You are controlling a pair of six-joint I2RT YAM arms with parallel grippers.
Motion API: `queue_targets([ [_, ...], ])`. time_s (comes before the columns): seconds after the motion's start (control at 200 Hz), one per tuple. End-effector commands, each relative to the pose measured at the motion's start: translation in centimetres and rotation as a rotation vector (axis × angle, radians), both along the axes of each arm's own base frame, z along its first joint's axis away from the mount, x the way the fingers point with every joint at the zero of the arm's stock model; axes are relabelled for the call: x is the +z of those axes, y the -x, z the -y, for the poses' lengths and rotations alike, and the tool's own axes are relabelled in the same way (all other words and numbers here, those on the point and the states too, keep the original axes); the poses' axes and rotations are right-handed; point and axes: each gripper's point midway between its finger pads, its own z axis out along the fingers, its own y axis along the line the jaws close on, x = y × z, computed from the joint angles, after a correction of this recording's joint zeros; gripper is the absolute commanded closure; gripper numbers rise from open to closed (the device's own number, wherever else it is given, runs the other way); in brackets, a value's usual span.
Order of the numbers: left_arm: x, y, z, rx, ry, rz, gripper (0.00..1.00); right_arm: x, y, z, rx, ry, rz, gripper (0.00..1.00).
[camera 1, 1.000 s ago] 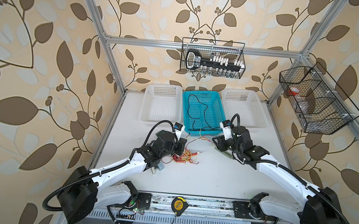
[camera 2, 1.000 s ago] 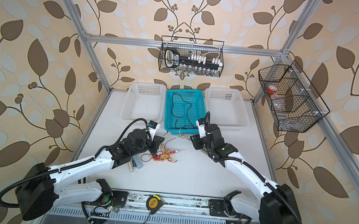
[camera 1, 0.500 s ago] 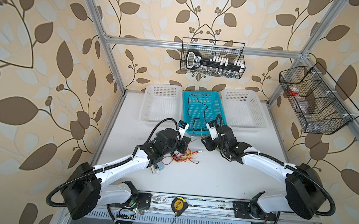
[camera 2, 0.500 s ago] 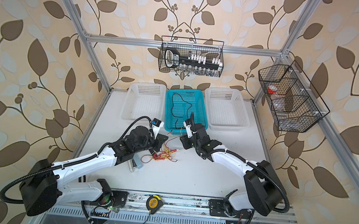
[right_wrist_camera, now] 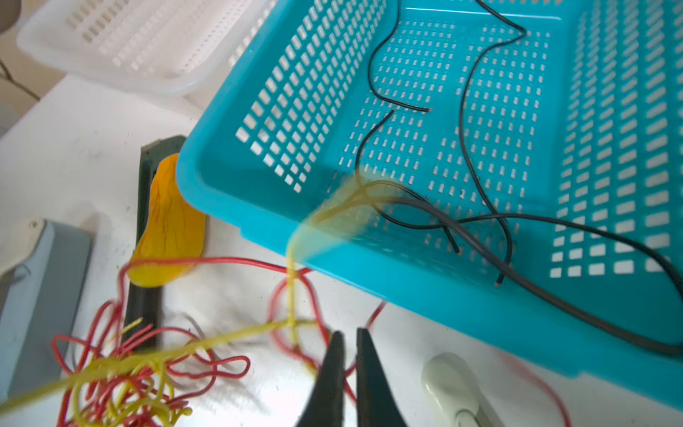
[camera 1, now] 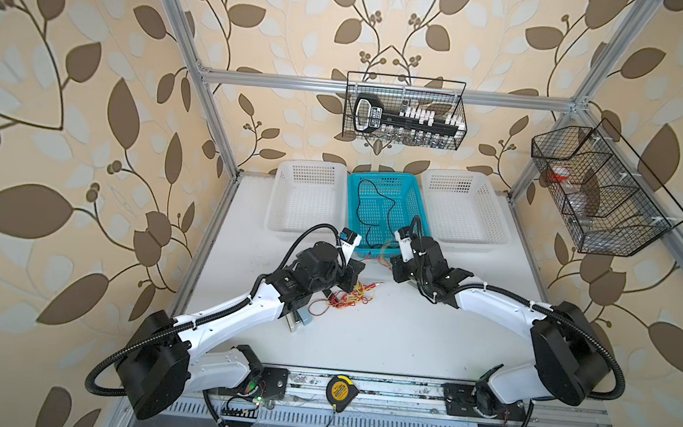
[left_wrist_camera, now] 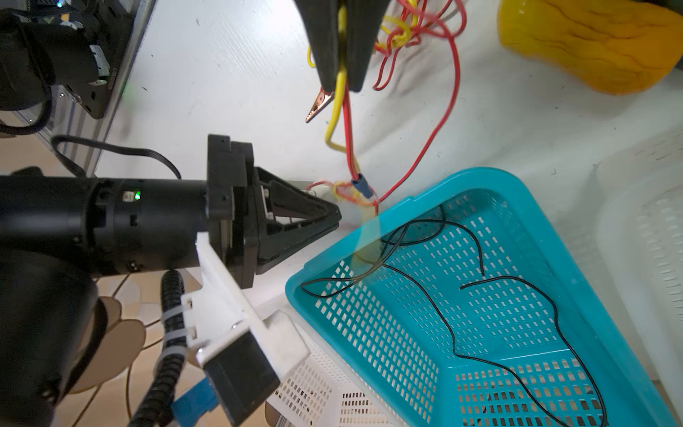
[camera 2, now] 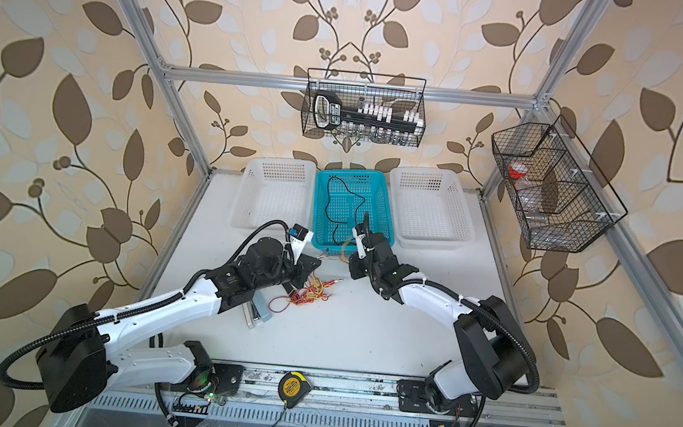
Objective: Untangle the cables
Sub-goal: 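Move the right gripper toward the left gripper over the wire bundle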
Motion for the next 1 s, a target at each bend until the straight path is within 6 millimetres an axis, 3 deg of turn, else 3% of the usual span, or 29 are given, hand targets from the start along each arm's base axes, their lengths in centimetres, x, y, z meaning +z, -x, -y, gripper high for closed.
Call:
queue_targets([
  [0.0,6.2,0.0,-0.1,0.015,0.101,0.138,1.0,-0.8,-0.9,2.5,-0.077,0.034,-0.009,0.97],
  [0.13,7.6,0.1,-1.5,0.068,0.109,0.176,1.0,-1.2,-0.7,4.9,-0.133,0.022,-0.027,1.0],
  [0.275,7.9,0.4,-1.6,0.058,0.112,0.183,1.0,-0.4,-0.1,5.2,-0.117,0.006,-0.016,0.98],
  [0.5,7.8,1.1,-0.9,0.002,0.128,0.181,1.0,3.1,1.4,3.0,0.021,-0.086,0.038,0.76],
  [0.625,7.7,1.7,-0.6,-0.038,0.131,0.194,1.0,5.2,3.1,1.4,0.145,-0.143,0.061,0.69],
  [0.82,8.2,2.5,-0.4,-0.085,0.156,0.238,1.0,6.9,5.3,0.0,0.247,-0.235,0.054,0.67],
  [0.995,8.5,3.5,0.2,-0.157,0.164,0.259,1.0,7.7,5.5,-0.2,0.242,-0.279,0.075,0.67],
])
